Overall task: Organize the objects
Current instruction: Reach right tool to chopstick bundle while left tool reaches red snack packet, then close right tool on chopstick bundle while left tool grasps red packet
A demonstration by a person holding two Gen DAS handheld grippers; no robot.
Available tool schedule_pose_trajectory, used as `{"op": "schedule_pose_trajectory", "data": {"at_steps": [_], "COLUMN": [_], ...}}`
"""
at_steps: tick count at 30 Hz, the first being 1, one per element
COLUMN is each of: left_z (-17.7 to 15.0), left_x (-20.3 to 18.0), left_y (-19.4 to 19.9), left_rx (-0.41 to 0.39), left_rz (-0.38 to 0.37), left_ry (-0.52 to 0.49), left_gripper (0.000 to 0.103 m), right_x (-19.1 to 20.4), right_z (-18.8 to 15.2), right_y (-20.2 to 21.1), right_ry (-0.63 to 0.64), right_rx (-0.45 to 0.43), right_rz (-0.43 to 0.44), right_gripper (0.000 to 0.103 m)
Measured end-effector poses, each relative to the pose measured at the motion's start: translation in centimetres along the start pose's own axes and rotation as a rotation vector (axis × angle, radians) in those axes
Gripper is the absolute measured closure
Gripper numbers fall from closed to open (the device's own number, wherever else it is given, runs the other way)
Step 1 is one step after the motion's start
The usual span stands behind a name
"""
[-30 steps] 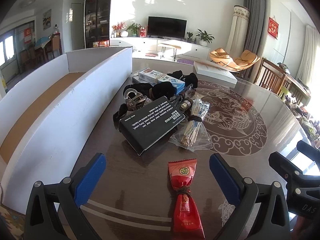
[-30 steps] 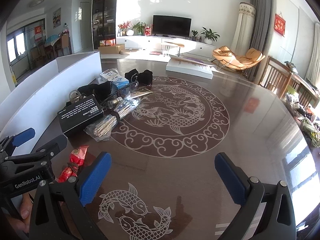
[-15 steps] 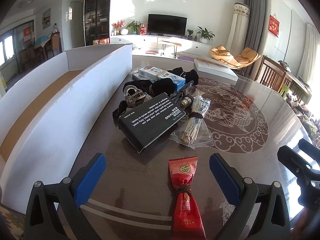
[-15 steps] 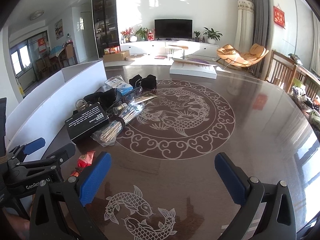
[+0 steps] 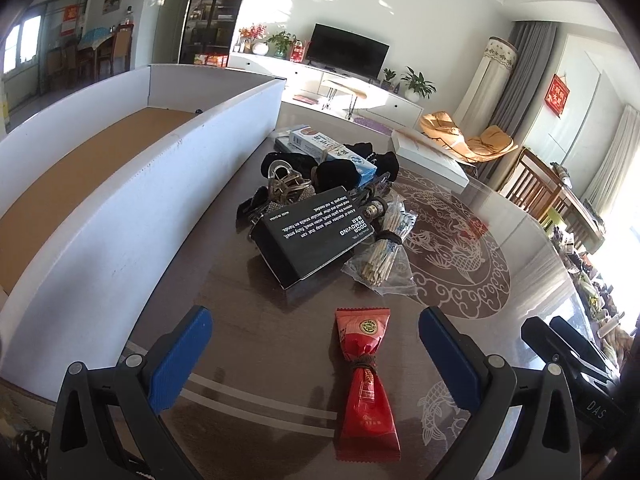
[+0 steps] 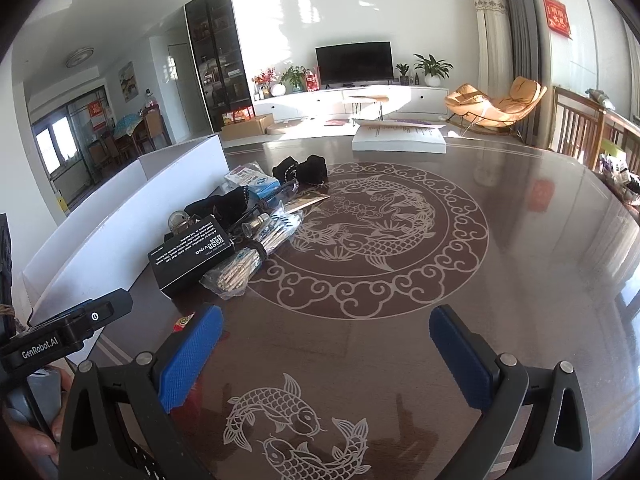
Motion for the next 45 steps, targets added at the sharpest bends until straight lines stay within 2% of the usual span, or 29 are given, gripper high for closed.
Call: {"op": "schedule_pose_trajectory", "data": {"at_steps": [5,9,13,17,18,22,23,25,28,31,35,40,45], "left_z": [0.2,0.0,-0.3,-0.5,-0.6,-0.7,-0.8,-1.0,-1.5,-2.2,-3.1,-4.7,-5.3], "left_x": [-0.2,-0.5,-1.1,-1.0,-0.9,-0.7,-0.7,-1.0,-1.5,-2.0,-2.9,-3.0,-1.6], "left_y": [0.5,0.2,-0.1,-0.6,-0.6,-0.8,-0.9,-1.1,-1.7,-2.5,-4.2,-6.2,-6.6], "left_rx": [-0.025,0.000,0.013,0.035,0.040,0.051,0.053,0.064,0.099,0.145,0.212,0.296,0.335], "left_rz": [-0.020,-0.030,-0.026,-0.015,-0.014,-0.010,-0.012,-0.016,-0.018,-0.013,0.014,0.135,0.208], "left_ry": [0.005,-0.008,-0.037,-0.034,-0.030,-0.019,-0.018,-0.024,-0.047,-0.077,-0.124,-0.202,-0.189], "left_gripper": [0.000,0.000,0.000,0.000,0.000,0.000,0.000,0.000,0.000,0.000,0.000,0.000,0.000], "right_x": [1.2,1.8,2.8,4.0,4.3,5.3,5.5,6.1,5.0,2.5,-0.9,-3.5,-3.8], "right_z": [-0.9,0.1,2.6,4.2,4.3,4.3,4.4,4.2,3.6,2.5,0.4,-1.6,-2.6], "right_y": [-1.6,-4.0,-8.4,-14.3,-15.5,-18.4,-18.6,-18.6,-17.7,-15.7,-12.6,-9.6,-8.4], "right_ry": [0.062,0.116,0.067,-0.014,-0.030,-0.024,0.015,0.078,0.112,0.128,0.163,0.154,0.157], "right_rx": [0.059,0.109,0.175,0.273,0.298,0.344,0.335,0.334,0.339,0.346,0.345,0.352,0.373], "right_rz": [0.027,0.037,0.146,0.162,0.156,0.121,0.097,0.101,0.074,0.048,0.006,0.004,0.014], "right_gripper": [0.000,0.000,0.000,0.000,0.002,0.027,0.029,0.056,0.067,0.071,0.071,0.071,0.069]}}
Point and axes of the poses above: each gripper's, at about its wrist camera, not at the fingertips, and y roughly against the way its jaws point, x to its left, z to its top, the point moved 9 cm from there along -y, roughly the way its jaws point, and after that the axes turned 1 degree about y, right-handed, at the moved point
